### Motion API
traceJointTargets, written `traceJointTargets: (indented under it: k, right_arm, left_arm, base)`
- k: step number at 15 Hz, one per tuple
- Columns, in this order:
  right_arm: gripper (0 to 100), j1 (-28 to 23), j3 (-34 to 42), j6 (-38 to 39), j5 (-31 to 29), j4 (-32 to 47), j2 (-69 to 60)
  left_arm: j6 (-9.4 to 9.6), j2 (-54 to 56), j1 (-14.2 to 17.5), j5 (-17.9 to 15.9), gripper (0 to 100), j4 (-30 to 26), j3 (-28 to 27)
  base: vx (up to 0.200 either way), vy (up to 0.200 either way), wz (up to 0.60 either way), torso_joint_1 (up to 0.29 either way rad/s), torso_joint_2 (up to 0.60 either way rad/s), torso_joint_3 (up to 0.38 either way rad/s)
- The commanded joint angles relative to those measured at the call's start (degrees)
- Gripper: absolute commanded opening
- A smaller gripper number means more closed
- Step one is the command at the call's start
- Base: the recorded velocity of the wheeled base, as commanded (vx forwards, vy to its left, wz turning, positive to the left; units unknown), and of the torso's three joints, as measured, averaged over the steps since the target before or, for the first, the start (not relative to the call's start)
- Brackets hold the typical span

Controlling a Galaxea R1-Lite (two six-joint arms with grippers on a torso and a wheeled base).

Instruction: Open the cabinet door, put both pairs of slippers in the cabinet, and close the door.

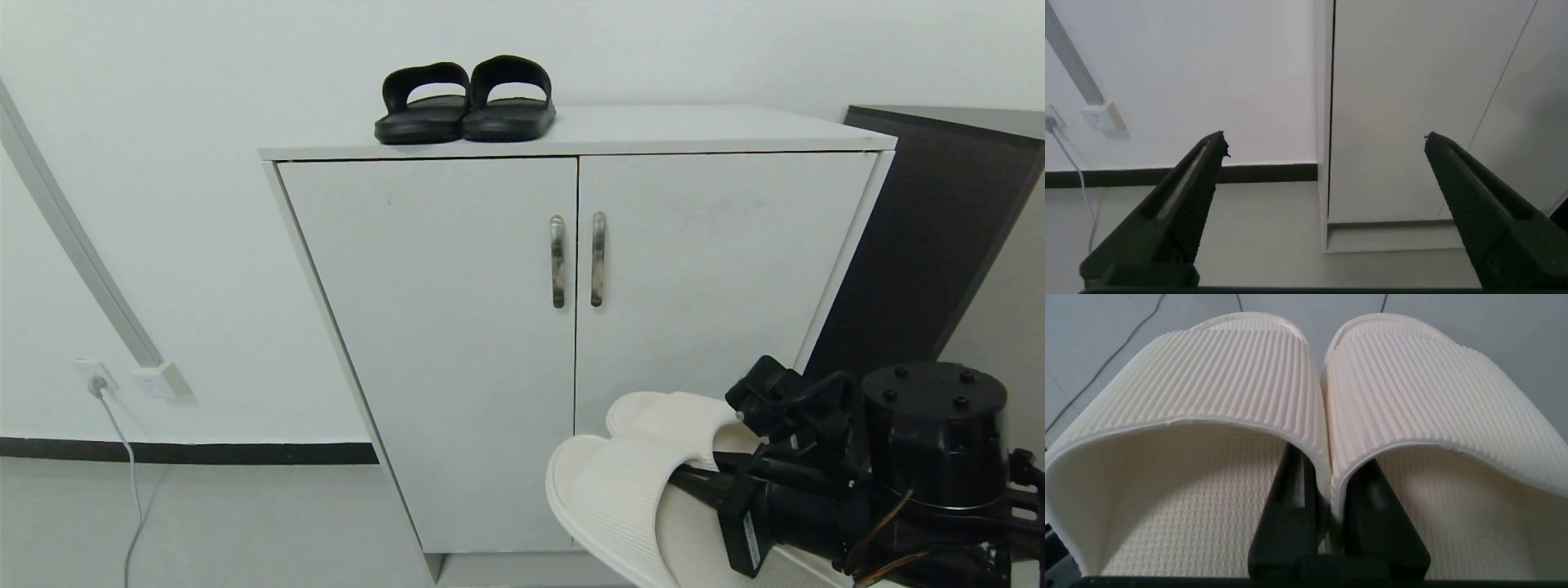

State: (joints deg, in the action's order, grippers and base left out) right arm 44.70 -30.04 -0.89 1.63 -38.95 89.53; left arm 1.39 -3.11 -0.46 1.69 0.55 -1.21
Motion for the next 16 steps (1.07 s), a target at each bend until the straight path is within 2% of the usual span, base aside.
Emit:
traceJointTargets:
  k: [1, 2, 3, 5, 6, 7, 8, 9, 10, 11, 12, 13, 16]
  right_arm:
    - [0, 0.0, 0.2, 0.0, 0.0, -0.1, -0.1]
    - [0, 0.1, 0.2, -0.1, 0.0, -0.1, 0.0]
    - [0, 0.1, 0.2, -0.2, 0.0, -0.1, 0.0]
    - [0, 0.2, 0.7, -0.5, 0.1, -0.1, 0.0]
    - [0, 0.2, 0.6, -0.5, 0.1, -0.1, 0.2]
    - [0, 0.2, 0.6, -0.5, 0.1, -0.1, 0.3]
    - [0, 0.2, 0.6, -0.5, 0.2, -0.1, 0.3]
    - [0, 0.2, 0.6, -0.5, 0.2, -0.1, 0.3]
    - [0, 0.2, 0.6, -0.5, 0.2, -0.1, 0.3]
    - [0, 0.3, 0.6, -0.5, 0.2, -0.1, 0.3]
    - [0, 0.3, 0.6, -0.5, 0.2, -0.1, 0.3]
    - [0, 0.3, 0.6, -0.5, 0.2, -0.1, 0.3]
    - [0, 0.5, 0.6, -0.5, 0.2, -0.1, 0.3]
  left_arm:
    - [-7.45, -11.5, -1.8, -1.3, 100, 2.4, -12.3]
    - [-8.42, -18.0, -2.3, -3.2, 100, 2.4, -16.5]
    - [-7.98, -23.5, -2.4, -5.6, 100, 2.8, -17.0]
    - [-5.96, -31.7, -2.5, -9.8, 100, 5.3, -17.3]
    - [-5.96, -34.9, -2.5, -13.1, 100, 8.2, -17.8]
    - [-5.96, -36.1, -2.5, -14.5, 100, 9.4, -17.8]
    - [-5.96, -40.4, -2.5, -21.4, 100, 13.9, -17.9]
    - [-5.87, -43.9, -2.5, -24.6, 100, 16.4, -18.2]
    - [-5.87, -44.6, -2.5, -25.2, 100, 16.9, -18.4]
    - [-5.87, -49.1, -3.8, -28.1, 100, 20.5, -19.3]
    - [-5.87, -51.6, -5.9, -29.3, 100, 22.6, -20.0]
    - [-5.87, -53.1, -6.9, -29.5, 100, 23.6, -20.4]
    - [-5.87, -62.0, -14.1, -29.6, 100, 29.9, -23.6]
  base:
    - [0.000, 0.000, 0.00, 0.000, 0.00, 0.000]
    - [0.000, 0.000, 0.00, 0.000, 0.00, 0.000]
    - [0.000, 0.000, 0.00, 0.000, 0.00, 0.000]
    - [0.000, 0.000, 0.00, 0.000, 0.00, 0.000]
    - [0.000, 0.000, 0.00, 0.000, 0.00, 0.000]
    - [0.000, 0.000, 0.00, 0.000, 0.00, 0.000]
    - [0.000, 0.000, 0.00, 0.000, 0.00, 0.000]
    - [0.000, 0.000, 0.00, 0.000, 0.00, 0.000]
    - [0.000, 0.000, 0.00, 0.000, 0.00, 0.000]
    - [0.000, 0.000, 0.00, 0.000, 0.00, 0.000]
    - [0.000, 0.000, 0.00, 0.000, 0.00, 0.000]
    - [0.000, 0.000, 0.00, 0.000, 0.00, 0.000]
    - [0.000, 0.000, 0.00, 0.000, 0.00, 0.000]
